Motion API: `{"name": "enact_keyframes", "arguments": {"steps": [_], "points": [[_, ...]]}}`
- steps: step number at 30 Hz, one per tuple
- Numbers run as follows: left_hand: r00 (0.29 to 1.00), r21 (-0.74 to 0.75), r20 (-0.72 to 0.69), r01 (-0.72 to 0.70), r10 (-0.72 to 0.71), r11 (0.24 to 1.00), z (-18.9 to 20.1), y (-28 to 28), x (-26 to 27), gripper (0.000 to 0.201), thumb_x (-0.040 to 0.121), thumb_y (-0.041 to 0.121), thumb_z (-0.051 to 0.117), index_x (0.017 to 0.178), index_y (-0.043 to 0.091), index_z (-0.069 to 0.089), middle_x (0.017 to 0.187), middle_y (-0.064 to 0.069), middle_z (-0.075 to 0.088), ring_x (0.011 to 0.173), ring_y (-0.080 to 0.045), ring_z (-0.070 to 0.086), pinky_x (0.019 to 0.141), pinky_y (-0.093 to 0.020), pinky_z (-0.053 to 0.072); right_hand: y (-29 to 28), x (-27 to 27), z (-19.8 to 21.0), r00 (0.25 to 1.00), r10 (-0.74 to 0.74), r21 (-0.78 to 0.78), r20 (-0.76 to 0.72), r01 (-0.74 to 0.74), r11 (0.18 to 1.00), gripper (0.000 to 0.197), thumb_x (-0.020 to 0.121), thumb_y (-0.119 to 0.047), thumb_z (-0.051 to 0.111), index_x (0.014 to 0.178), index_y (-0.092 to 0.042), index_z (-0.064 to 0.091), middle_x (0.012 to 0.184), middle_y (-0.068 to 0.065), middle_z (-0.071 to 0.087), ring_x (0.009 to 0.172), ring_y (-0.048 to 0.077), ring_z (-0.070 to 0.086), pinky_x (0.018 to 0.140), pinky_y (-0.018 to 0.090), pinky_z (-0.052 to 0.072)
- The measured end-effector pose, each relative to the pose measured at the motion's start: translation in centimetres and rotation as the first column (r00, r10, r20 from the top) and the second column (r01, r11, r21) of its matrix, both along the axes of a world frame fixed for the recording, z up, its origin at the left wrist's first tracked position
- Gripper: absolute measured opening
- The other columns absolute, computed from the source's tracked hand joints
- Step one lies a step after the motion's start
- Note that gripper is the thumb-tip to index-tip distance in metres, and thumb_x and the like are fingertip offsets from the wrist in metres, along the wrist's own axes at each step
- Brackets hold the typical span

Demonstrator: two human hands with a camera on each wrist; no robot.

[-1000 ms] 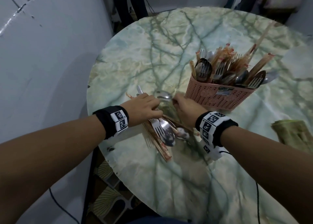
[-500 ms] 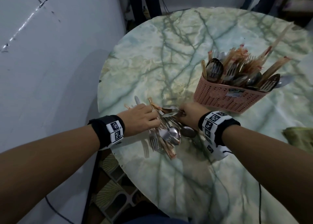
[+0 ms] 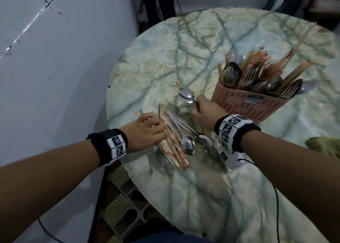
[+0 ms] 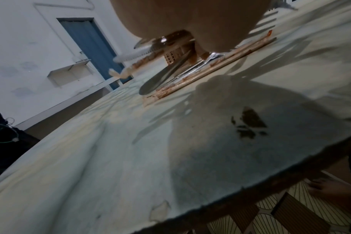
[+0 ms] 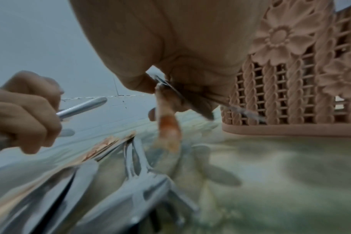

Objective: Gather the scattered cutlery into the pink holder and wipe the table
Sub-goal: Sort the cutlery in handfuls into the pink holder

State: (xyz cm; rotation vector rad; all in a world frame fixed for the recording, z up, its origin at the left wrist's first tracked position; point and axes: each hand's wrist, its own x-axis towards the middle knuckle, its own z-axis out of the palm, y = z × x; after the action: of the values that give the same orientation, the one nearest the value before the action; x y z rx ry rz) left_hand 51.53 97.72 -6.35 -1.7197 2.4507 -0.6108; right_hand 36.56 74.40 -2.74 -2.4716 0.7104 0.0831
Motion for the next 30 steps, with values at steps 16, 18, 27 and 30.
{"name": "enact_keyframes", "arguments": {"steps": [16, 18, 27, 30], "points": [[0.994, 0.357, -0.105, -0.001, 0.041, 0.934, 0.9, -6.8, -0.6, 0.031, 0.091, 0.0, 0.06, 0.121, 0.003, 0.057, 0.078, -0.013, 0.065, 0.068, -0.032, 0.063, 0.069, -0.045, 0.055, 0.0, -1.4, -0.3, 0.992, -0.003, -0.036, -0.124, -0.001, 0.999, 0.026, 0.101, -0.031, 0.054, 0.116, -0.01, 0.054, 0.097, 0.009, 0.062, 0.088, 0.03, 0.061, 0.074, 0.035, 0.047], [0.995, 0.342, -0.09, 0.0, 0.032, 0.94, 1.1, -7.3, -1.1, 0.022, 0.083, -0.003, 0.068, 0.103, 0.005, 0.063, 0.071, -0.01, 0.064, 0.062, -0.03, 0.063, 0.068, -0.044, 0.055, -0.1, -1.9, -0.6, 0.984, 0.021, -0.054, -0.178, -0.031, 0.998, 0.022, 0.099, -0.031, 0.056, 0.11, -0.013, 0.06, 0.097, 0.01, 0.066, 0.091, 0.031, 0.065, 0.074, 0.034, 0.048], [0.967, 0.195, -0.245, 0.121, -0.071, 0.973, 2.0, -7.8, -1.0, 0.022, 0.077, 0.002, 0.079, 0.084, 0.016, 0.063, 0.078, -0.002, 0.06, 0.07, -0.025, 0.057, 0.068, -0.035, 0.045, -0.3, -2.3, -2.1, 0.933, 0.076, -0.045, -0.353, -0.098, 0.994, 0.031, 0.097, -0.042, 0.056, 0.077, -0.018, 0.061, 0.077, 0.006, 0.064, 0.075, 0.028, 0.063, 0.064, 0.031, 0.045], [0.956, 0.165, -0.286, 0.116, -0.065, 0.979, 2.4, -7.2, -1.2, 0.021, 0.078, 0.003, 0.08, 0.084, 0.016, 0.065, 0.078, -0.002, 0.059, 0.071, -0.025, 0.056, 0.067, -0.035, 0.046, -0.2, -2.2, -1.7, 0.95, 0.067, -0.043, -0.305, -0.084, 0.996, 0.031, 0.099, -0.041, 0.052, 0.088, -0.014, 0.061, 0.084, 0.008, 0.064, 0.083, 0.031, 0.063, 0.068, 0.033, 0.047]]}}
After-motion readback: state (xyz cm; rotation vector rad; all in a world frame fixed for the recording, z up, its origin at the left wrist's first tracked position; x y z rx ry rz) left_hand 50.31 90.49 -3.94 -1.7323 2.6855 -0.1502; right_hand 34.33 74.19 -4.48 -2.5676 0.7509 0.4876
